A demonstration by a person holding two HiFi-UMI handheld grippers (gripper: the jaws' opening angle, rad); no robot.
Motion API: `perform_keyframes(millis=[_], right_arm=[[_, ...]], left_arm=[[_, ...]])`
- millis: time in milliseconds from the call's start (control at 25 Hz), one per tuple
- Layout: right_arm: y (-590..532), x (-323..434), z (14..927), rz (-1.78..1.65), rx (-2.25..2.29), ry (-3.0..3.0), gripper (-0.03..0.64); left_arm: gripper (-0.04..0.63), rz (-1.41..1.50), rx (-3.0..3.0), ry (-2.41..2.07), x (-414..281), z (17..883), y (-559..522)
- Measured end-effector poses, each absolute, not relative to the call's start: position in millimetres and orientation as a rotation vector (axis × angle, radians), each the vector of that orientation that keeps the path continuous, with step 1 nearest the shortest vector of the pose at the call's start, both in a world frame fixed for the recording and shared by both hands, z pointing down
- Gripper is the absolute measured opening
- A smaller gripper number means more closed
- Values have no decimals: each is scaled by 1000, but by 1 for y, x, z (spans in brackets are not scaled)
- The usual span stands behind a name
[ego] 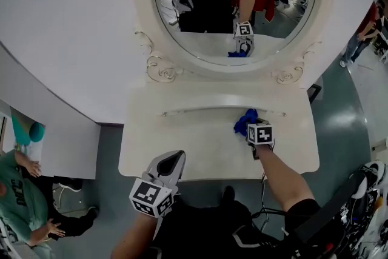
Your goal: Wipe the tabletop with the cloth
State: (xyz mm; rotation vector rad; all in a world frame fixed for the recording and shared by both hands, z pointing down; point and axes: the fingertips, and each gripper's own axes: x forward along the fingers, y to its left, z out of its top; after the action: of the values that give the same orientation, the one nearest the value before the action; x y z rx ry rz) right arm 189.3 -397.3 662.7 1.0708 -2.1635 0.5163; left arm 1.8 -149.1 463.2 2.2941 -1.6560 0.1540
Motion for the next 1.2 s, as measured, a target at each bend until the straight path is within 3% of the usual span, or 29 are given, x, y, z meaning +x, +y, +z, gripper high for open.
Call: perform_keyframes(millis=[320,1200], right_arm=[[-390,198,684,579,1046,-2116,106],[-217,256,688,635,948,-2122,106]], left_arm=[[6,170,2309,-1627,4,463,-155],[6,143,2453,-1448,43,460,-167]])
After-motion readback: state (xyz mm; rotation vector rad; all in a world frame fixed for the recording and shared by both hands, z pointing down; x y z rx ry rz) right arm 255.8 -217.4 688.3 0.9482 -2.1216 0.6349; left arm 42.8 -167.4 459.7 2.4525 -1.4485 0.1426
